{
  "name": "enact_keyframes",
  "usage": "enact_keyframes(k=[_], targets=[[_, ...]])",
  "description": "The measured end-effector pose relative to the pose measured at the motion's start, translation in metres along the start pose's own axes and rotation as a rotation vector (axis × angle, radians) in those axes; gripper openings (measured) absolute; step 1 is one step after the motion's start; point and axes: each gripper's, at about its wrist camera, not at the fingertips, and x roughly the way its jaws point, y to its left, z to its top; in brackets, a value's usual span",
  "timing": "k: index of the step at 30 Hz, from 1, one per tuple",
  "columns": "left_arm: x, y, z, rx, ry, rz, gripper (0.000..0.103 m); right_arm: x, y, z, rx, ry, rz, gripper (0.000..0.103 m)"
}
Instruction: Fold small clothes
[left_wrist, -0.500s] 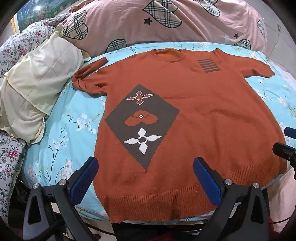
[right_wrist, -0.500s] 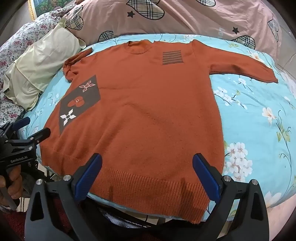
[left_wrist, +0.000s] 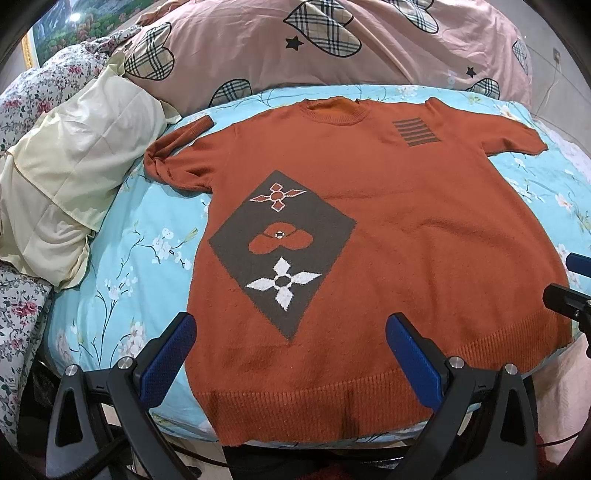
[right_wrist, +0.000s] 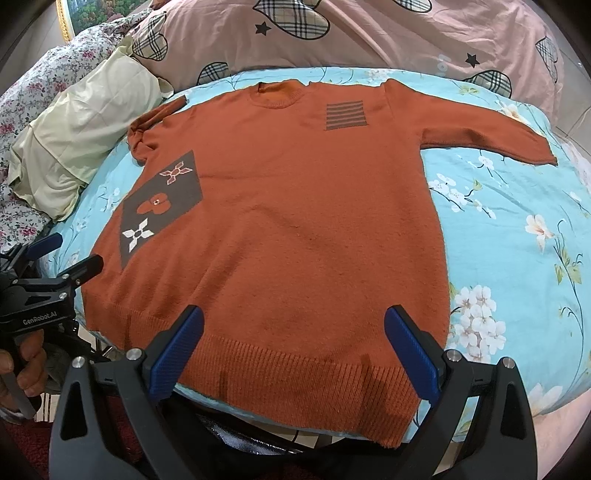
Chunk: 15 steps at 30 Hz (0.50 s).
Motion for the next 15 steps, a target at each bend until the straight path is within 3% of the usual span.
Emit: enact_keyframes(k=[15], targets=[[0.0008, -0.0007, 0.0023, -0.006, 0.002, -0.008, 0.103, -0.0008, 0.0025, 0.0004, -0.002, -0.007, 0.003, 0.098]])
